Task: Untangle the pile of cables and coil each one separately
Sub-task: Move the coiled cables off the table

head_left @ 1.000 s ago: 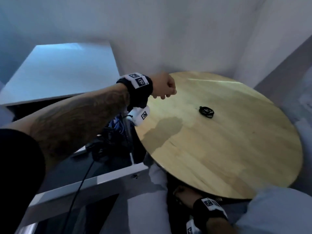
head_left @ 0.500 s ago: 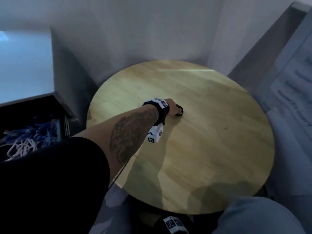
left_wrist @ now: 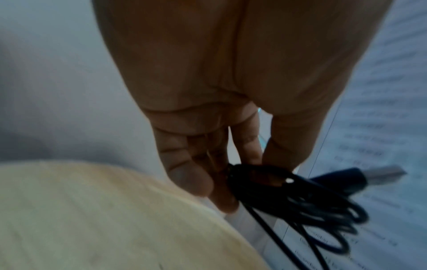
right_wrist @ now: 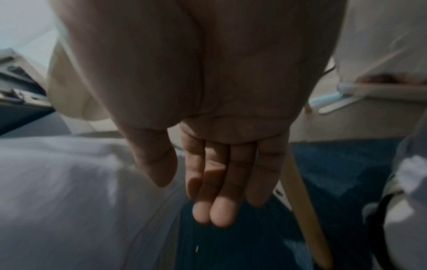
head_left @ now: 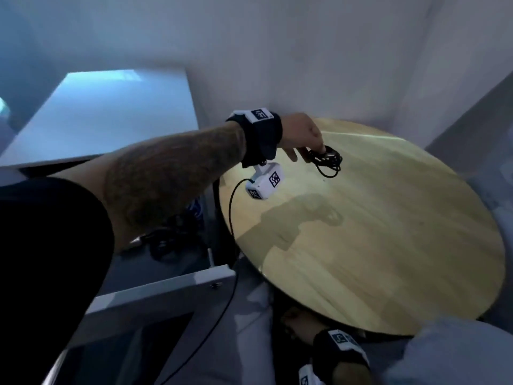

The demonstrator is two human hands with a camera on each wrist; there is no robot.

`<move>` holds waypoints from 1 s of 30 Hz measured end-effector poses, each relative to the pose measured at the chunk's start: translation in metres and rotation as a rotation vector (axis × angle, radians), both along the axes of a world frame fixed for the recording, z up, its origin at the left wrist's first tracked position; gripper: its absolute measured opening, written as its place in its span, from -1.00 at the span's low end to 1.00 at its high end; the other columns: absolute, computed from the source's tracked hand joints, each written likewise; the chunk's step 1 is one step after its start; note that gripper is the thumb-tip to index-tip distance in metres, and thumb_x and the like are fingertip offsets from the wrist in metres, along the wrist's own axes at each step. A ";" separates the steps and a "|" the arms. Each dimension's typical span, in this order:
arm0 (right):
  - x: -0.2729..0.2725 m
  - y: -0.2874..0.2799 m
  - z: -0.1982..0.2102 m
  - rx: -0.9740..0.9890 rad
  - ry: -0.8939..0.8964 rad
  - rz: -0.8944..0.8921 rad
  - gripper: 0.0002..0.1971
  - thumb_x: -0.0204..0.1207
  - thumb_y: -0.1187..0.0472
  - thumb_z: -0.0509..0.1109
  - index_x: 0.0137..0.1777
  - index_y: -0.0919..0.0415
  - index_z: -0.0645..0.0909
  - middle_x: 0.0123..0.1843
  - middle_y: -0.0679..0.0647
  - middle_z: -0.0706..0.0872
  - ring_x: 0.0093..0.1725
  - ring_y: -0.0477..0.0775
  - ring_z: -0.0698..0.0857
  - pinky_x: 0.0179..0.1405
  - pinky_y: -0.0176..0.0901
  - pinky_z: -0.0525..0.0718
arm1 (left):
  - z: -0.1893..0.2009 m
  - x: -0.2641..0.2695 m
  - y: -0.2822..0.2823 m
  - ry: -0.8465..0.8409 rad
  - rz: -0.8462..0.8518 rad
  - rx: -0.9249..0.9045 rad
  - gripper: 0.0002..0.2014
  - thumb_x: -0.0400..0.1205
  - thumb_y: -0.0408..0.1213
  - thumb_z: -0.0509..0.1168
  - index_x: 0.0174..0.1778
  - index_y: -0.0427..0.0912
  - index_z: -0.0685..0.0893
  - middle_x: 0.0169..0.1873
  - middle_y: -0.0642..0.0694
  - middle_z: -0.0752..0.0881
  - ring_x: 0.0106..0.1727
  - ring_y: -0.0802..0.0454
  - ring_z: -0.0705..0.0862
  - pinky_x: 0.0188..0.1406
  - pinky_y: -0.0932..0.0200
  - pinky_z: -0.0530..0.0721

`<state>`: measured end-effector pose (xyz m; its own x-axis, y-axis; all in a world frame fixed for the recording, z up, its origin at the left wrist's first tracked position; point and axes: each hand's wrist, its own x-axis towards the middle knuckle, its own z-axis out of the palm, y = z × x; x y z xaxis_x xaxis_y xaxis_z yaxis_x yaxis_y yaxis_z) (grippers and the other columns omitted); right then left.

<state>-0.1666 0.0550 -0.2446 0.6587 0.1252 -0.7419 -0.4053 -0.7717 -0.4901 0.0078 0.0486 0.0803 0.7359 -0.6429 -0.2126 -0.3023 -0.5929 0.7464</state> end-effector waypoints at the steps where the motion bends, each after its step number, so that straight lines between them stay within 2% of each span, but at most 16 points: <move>1: -0.032 -0.088 0.017 -0.195 -0.042 0.094 -0.72 0.56 0.03 0.21 -0.36 0.04 0.55 -0.30 0.05 0.69 -0.38 -0.02 0.59 -0.28 -0.18 0.48 | 0.013 -0.006 0.024 -0.017 -0.003 0.000 -0.90 0.60 -0.32 0.37 -0.22 -0.12 0.75 -0.34 0.03 0.80 -0.20 0.07 0.81 -0.40 0.23 0.68; 2: -0.058 -0.106 0.005 -0.096 0.021 -0.076 -0.71 0.57 0.05 0.21 -0.38 0.04 0.53 -0.33 0.03 0.67 -0.39 -0.03 0.57 -0.30 -0.18 0.46 | 0.024 -0.011 0.048 -0.030 -0.008 0.008 -0.90 0.60 -0.35 0.37 -0.22 -0.10 0.73 -0.34 0.03 0.79 -0.21 0.07 0.80 -0.42 0.24 0.67; 5: -0.066 -0.108 0.019 -0.036 -0.042 -0.152 -0.67 0.59 0.12 0.24 -0.44 0.05 0.50 -0.42 0.00 0.65 -0.40 -0.02 0.57 -0.35 -0.20 0.45 | 0.045 -0.028 0.122 -0.056 -0.002 0.069 -0.89 0.55 -0.37 0.44 -0.14 -0.10 0.66 -0.23 -0.06 0.77 -0.20 0.05 0.75 -0.35 0.16 0.68; 7: -0.069 -0.100 0.014 -0.092 -0.087 -0.116 -0.66 0.66 0.14 0.26 -0.40 0.01 0.52 -0.37 -0.01 0.66 -0.30 0.02 0.62 -0.29 -0.19 0.52 | 0.044 -0.036 0.171 -0.025 0.038 0.132 -0.81 0.53 -0.39 0.47 0.00 -0.15 0.65 -0.12 -0.17 0.78 -0.16 -0.02 0.74 -0.33 0.11 0.72; 9: -0.067 -0.103 0.013 -0.070 -0.099 -0.208 -0.72 0.72 0.17 0.28 -0.27 -0.02 0.55 -0.19 0.05 0.69 -0.15 0.05 0.65 -0.09 -0.19 0.60 | 0.032 -0.047 0.214 0.028 0.059 0.193 -0.78 0.56 -0.44 0.44 0.11 -0.24 0.68 -0.07 -0.27 0.78 -0.13 -0.08 0.72 -0.39 0.15 0.75; 11: -0.067 -0.102 0.018 -0.079 -0.106 -0.260 -0.74 0.77 0.18 0.18 -0.06 0.13 0.67 0.07 0.19 0.73 0.09 0.10 0.69 0.09 -0.20 0.54 | 0.016 -0.059 0.243 0.079 0.067 0.198 -0.78 0.58 -0.45 0.40 0.14 -0.29 0.72 -0.05 -0.36 0.77 -0.14 -0.11 0.69 -0.40 0.17 0.75; 13: -0.070 -0.096 0.026 -0.148 -0.123 -0.041 -0.65 0.79 0.21 0.08 0.34 0.29 0.64 0.39 0.27 0.67 0.35 0.15 0.65 0.26 -0.22 0.47 | -0.001 -0.070 0.259 0.089 0.097 0.175 -0.78 0.57 -0.46 0.41 0.13 -0.32 0.72 -0.09 -0.31 0.76 -0.19 -0.05 0.68 -0.42 0.17 0.76; 15: -0.069 -0.096 0.027 -0.199 -0.143 0.098 -0.61 0.81 0.20 0.05 0.48 0.29 0.56 0.51 0.22 0.60 0.45 0.15 0.59 0.32 -0.27 0.43 | -0.019 -0.073 0.267 0.110 0.170 0.178 -0.84 0.54 -0.48 0.43 0.03 -0.32 0.72 -0.17 -0.26 0.74 -0.28 -0.03 0.68 -0.43 0.12 0.79; 17: -0.067 -0.100 0.023 -0.252 -0.153 0.162 -0.61 0.82 0.16 0.06 0.50 0.24 0.57 0.52 0.19 0.60 0.45 0.12 0.59 0.28 -0.31 0.43 | -0.037 -0.074 0.271 0.092 0.305 0.257 -0.92 0.51 -0.46 0.44 -0.14 -0.26 0.70 -0.22 -0.28 0.72 -0.35 -0.08 0.70 -0.44 -0.01 0.81; 20: -0.066 -0.098 0.024 -0.294 -0.121 0.240 -0.65 0.82 0.14 0.10 0.44 0.19 0.60 0.47 0.18 0.64 0.39 0.10 0.62 0.11 -0.32 0.44 | -0.058 -0.072 0.277 -0.028 0.533 0.333 -0.96 0.50 -0.43 0.42 -0.19 -0.23 0.71 -0.33 -0.22 0.73 -0.40 -0.13 0.71 -0.49 -0.08 0.78; 22: -0.066 -0.100 0.023 -0.340 -0.194 0.334 -0.75 0.79 0.14 0.17 0.23 0.19 0.65 0.20 0.19 0.76 0.26 0.14 0.69 -0.04 -0.27 0.48 | -0.067 -0.068 0.282 -0.055 0.654 0.239 -0.94 0.49 -0.42 0.44 -0.24 -0.21 0.69 -0.36 -0.19 0.72 -0.44 -0.08 0.70 -0.53 -0.07 0.78; 23: -0.066 -0.101 0.020 -0.343 -0.206 0.365 -0.78 0.78 0.14 0.19 0.14 0.20 0.65 0.02 0.13 0.76 0.23 0.19 0.72 -0.11 -0.25 0.50 | -0.069 -0.065 0.283 -0.063 0.700 0.173 -0.91 0.49 -0.40 0.47 -0.27 -0.19 0.69 -0.35 -0.20 0.73 -0.43 -0.07 0.71 -0.51 -0.07 0.79; 24: -0.066 -0.102 0.018 -0.338 -0.185 0.359 -0.77 0.77 0.14 0.20 0.12 0.22 0.67 -0.05 0.11 0.75 0.25 0.24 0.72 -0.14 -0.25 0.51 | -0.069 -0.062 0.284 -0.086 0.731 0.132 -0.91 0.50 -0.37 0.49 -0.27 -0.18 0.70 -0.30 -0.22 0.76 -0.40 -0.06 0.71 -0.46 -0.05 0.81; 26: -0.067 -0.099 0.021 -0.377 -0.185 0.314 -0.79 0.75 0.15 0.26 0.15 0.23 0.68 0.15 0.24 0.77 0.35 0.28 0.69 -0.15 -0.28 0.53 | -0.064 -0.059 0.281 -0.198 0.721 0.115 -0.89 0.51 -0.26 0.50 -0.12 -0.15 0.73 -0.14 -0.17 0.78 -0.23 -0.03 0.72 -0.26 0.09 0.76; 28: -0.067 -0.096 0.023 -0.367 -0.213 0.271 -0.90 0.74 0.17 0.29 0.08 0.13 0.63 0.33 0.31 0.73 0.40 0.28 0.66 -0.27 -0.50 0.50 | -0.048 -0.060 0.267 -0.324 0.615 0.147 -0.75 0.51 -0.15 0.51 0.06 -0.12 0.72 -0.04 -0.05 0.74 -0.05 -0.02 0.72 -0.07 0.17 0.65; 30: -0.067 -0.093 0.019 -0.224 -0.150 0.138 -0.87 0.76 0.20 0.23 0.05 0.16 0.61 0.27 0.28 0.74 0.31 0.22 0.70 -0.19 -0.49 0.58 | -0.024 -0.072 0.241 -0.326 0.362 0.214 -0.73 0.50 -0.04 0.51 0.02 -0.07 0.73 -0.08 0.00 0.77 -0.02 -0.03 0.75 0.00 0.13 0.69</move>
